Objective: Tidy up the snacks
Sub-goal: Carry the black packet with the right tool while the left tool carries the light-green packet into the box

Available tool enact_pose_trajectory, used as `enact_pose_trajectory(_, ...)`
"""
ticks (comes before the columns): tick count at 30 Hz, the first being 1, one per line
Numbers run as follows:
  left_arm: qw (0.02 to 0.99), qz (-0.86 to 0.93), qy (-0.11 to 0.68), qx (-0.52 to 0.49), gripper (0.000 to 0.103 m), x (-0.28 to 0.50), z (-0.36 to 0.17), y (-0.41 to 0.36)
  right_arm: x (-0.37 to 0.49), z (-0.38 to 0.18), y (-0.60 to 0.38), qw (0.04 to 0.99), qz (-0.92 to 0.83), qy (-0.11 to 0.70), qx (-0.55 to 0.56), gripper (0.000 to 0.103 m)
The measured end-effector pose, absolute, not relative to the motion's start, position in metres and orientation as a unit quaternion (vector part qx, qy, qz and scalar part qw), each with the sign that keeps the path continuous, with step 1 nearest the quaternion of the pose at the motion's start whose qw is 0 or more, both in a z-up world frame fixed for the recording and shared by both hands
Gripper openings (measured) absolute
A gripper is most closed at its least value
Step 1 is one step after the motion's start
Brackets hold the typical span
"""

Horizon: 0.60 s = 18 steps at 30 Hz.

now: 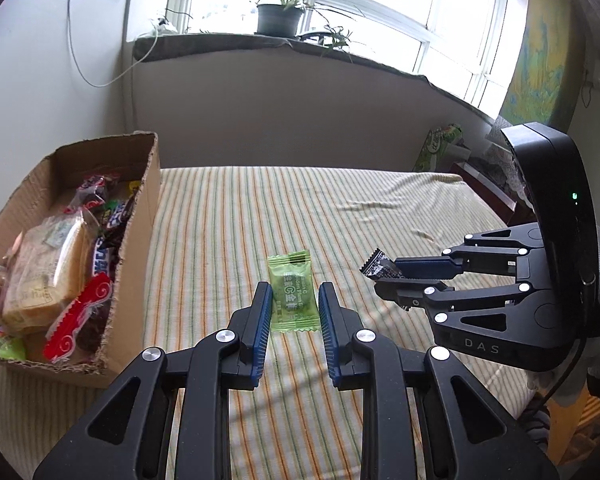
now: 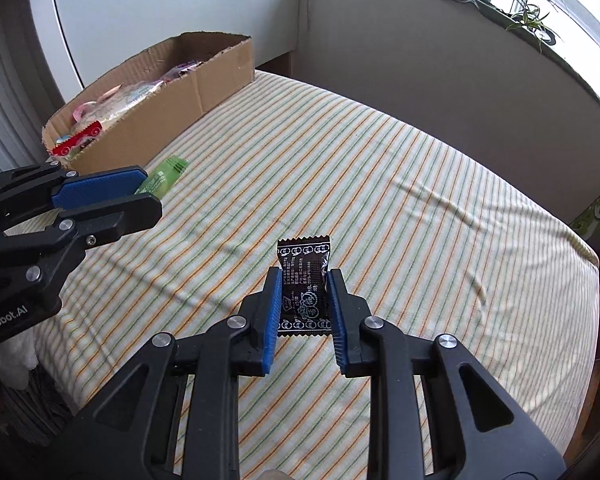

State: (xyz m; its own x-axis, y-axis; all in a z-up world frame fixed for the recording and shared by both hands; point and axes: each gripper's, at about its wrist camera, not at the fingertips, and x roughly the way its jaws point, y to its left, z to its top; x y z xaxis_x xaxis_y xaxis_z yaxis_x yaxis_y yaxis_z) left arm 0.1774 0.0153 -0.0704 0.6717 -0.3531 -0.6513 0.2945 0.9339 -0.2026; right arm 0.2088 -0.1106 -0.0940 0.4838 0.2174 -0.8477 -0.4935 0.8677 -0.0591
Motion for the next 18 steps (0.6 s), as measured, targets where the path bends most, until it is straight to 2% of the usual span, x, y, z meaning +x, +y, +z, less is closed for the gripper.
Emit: enact_pose_trajectory(18, 0.945, -0.127, 0.287, -0.091, 0.022, 0.164, -0.027, 0.086, 0.192, -0.022, -0.053, 0.869, 0.255, 0.396, -0.151, 0.023)
